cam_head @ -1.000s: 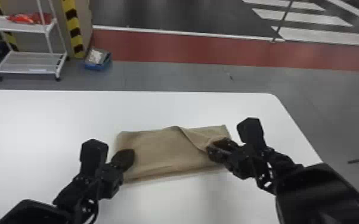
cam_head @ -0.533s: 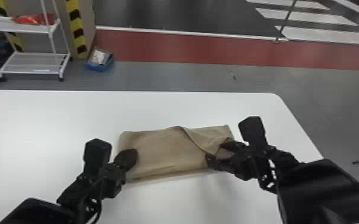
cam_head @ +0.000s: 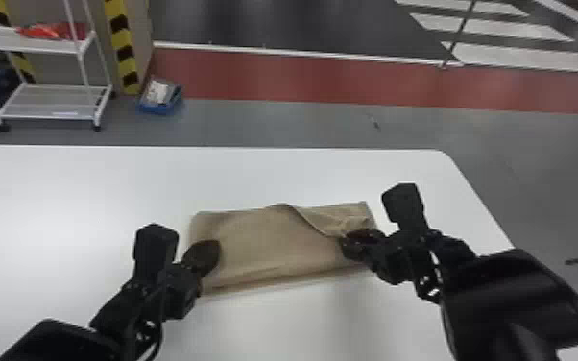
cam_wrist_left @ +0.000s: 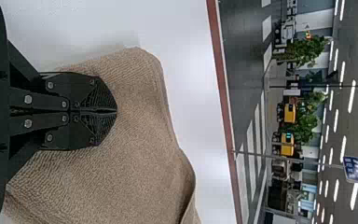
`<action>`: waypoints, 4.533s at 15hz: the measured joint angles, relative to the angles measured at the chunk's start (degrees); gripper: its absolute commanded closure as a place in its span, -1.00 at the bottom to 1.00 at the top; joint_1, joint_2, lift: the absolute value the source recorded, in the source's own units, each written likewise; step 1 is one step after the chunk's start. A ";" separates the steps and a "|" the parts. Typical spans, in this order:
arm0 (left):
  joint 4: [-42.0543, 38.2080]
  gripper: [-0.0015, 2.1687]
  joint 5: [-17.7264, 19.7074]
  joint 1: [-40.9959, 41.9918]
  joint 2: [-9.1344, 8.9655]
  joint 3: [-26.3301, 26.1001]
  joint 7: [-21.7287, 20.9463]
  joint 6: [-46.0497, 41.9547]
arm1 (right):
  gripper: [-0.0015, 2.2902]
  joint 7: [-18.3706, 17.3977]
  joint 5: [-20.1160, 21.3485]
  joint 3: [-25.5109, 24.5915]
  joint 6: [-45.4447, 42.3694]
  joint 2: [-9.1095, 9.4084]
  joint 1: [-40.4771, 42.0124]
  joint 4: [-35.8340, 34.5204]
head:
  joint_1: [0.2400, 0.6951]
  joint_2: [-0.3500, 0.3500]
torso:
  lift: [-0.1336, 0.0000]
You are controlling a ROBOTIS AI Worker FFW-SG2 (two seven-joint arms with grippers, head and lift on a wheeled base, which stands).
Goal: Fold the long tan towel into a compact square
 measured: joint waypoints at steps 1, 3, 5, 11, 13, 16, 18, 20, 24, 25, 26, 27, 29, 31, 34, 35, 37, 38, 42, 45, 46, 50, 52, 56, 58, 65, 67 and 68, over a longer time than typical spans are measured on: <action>0.07 0.84 0.00 0.00 0.00 0.01 0.00 -0.02 | -0.20 -0.32 -0.04 -0.01 -0.23 0.05 -0.21 0.25 | 1.00 -0.48 | -0.84; 0.34 0.84 0.00 -0.06 0.00 0.13 -0.01 -0.16 | -0.20 -2.24 -0.27 -0.01 -1.20 0.20 -1.32 1.68 | 1.00 -0.49 | -0.84; 0.41 0.84 0.00 -0.09 0.00 0.17 -0.05 -0.37 | -0.22 -3.67 -0.58 -0.01 -3.78 0.32 -3.41 4.78 | 1.00 -0.49 | -0.84; 0.82 0.84 -0.03 -0.27 0.03 0.23 0.00 -0.53 | -0.88 -5.70 -2.81 -2.27 -14.52 0.73 -10.02 16.29 | 1.00 -0.51 | -0.84; 0.82 0.84 -0.06 -0.36 0.03 0.22 0.00 -0.53 | -0.93 -4.61 -5.60 -5.11 -14.15 0.53 -8.90 15.19 | 1.00 -0.54 | -0.84; 1.53 0.84 -0.04 -0.70 0.01 -0.03 0.00 -0.75 | -0.89 -2.86 -8.83 -8.62 -5.20 -0.37 -5.72 9.61 | 1.00 -0.63 | -0.84; 1.73 0.84 0.00 -0.96 0.00 -0.15 -0.20 -0.79 | -0.88 -2.66 -10.06 -9.42 -1.59 -0.76 -4.63 7.99 | 1.00 -0.67 | -0.84; 1.84 0.84 0.00 -1.16 0.00 -0.31 -0.33 -0.79 | -0.88 -4.04 -10.22 -9.72 -0.16 -0.85 -5.04 7.86 | 1.00 -0.70 | -0.84; 1.86 0.84 -0.04 -1.21 0.08 -0.66 -0.27 -0.63 | -0.86 -6.48 -10.89 -10.76 0.80 -0.77 -8.57 10.41 | 1.00 -0.75 | -0.84; 1.86 0.84 -0.08 -1.21 0.08 -0.60 -0.27 -0.58 | -0.83 -6.36 -11.87 -11.38 2.05 -0.76 -8.53 10.07 | 1.00 -0.76 | -0.84; 1.86 0.84 -0.10 -1.21 0.08 -0.49 -0.27 -0.54 | -0.83 -6.30 -12.92 -11.89 3.96 -0.76 -8.32 9.44 | 1.00 -0.76 | -0.84; 1.86 0.84 -0.10 -1.21 0.08 -0.41 -0.27 -0.53 | -0.81 -6.28 -13.72 -12.11 6.50 -0.76 -8.15 8.86 | 1.00 -0.76 | -0.84; 1.86 0.84 -0.10 -1.32 0.05 -0.56 -0.27 -0.55 | -0.81 -6.30 -14.91 -12.12 11.36 -0.57 -8.06 8.07 | 1.00 -0.75 | -0.84; 2.17 0.84 -0.10 -1.57 0.01 -0.99 -0.25 -0.71 | -0.81 -6.41 -16.40 -11.81 13.79 0.03 -8.27 7.73 | 1.00 -0.73 | -0.84; 2.21 0.84 -0.09 -1.66 0.00 -1.22 -0.17 -0.85 | -0.81 -6.88 -17.40 -11.46 13.87 1.38 -8.86 7.68 | 1.00 -0.69 | -0.84; 2.21 0.84 -0.09 -1.65 0.00 -1.20 -0.09 -0.86 | -0.81 -7.05 -17.64 -11.44 13.84 1.64 -9.10 7.68 | 1.00 -0.67 | -0.84; 2.21 0.84 -0.09 -1.49 0.00 -0.99 -0.01 -0.86 | -0.75 -7.09 -18.62 -11.56 15.30 1.84 -9.95 7.63 | 1.00 -0.65 | -0.84; 2.21 0.84 -0.09 -1.43 0.00 -0.93 -0.01 -0.91 | -0.72 -7.08 -18.93 -11.60 16.76 1.92 -10.40 7.39 | 1.00 -0.64 | -0.84; 2.28 0.84 0.14 -1.26 0.00 -0.77 0.61 -1.74 | -0.72 -6.99 -20.03 -11.91 25.93 2.05 -10.39 2.52 | 1.00 -0.61 | -0.84; -0.55 0.84 2.09 -0.05 0.02 -0.38 0.65 -3.08 | -0.72 -6.98 -21.81 -13.44 32.00 1.83 -8.90 -2.65 | 1.00 -0.64 | -0.84; -1.82 0.84 2.95 0.20 0.03 -0.26 0.55 -3.26 | -0.72 -6.94 -22.24 -13.82 33.01 1.67 -8.19 -4.16 | 1.00 -0.65 | -0.84; -5.81 0.84 6.45 0.98 0.10 -0.08 0.53 -5.49 | -0.64 -6.95 -21.84 -14.41 32.70 1.17 -5.36 -7.19 | 1.00 -0.70 | -0.84; -7.15 0.84 7.00 1.40 0.12 -0.08 0.63 -7.10 | -0.64 -7.13 -20.81 -14.50 30.86 1.09 -4.38 -7.25 | 1.00 -0.74 | -0.84; -8.99 0.84 7.29 3.10 0.46 0.37 0.78 -10.33 | -0.58 -7.35 -17.30 -13.54 25.04 0.81 -2.73 -7.19 | 1.00 -0.76 | -0.84; -9.51 0.84 7.30 3.83 0.55 0.70 0.75 -10.99 | -0.38 -7.26 -16.98 -13.09 23.95 0.38 -2.55 -7.02 | 1.00 -0.76 | -0.84; -10.99 0.84 6.94 4.99 0.64 1.25 0.70 -9.77 | 0.12 -6.29 -16.82 -12.40 26.28 0.00 -2.72 -7.20 | 1.00 -0.74 | -0.84; -11.04 0.84 6.88 5.04 0.69 1.31 0.70 -9.42 | 0.13 -6.15 -16.96 -12.43 27.09 -0.03 -2.76 -7.59 | 1.00 -0.73 | -0.84; -11.04 0.84 6.84 5.08 0.70 1.32 0.70 -9.35 | 0.13 -6.11 -17.17 -12.43 27.46 -0.03 -2.77 -8.09 | 1.00 -0.73 | -0.84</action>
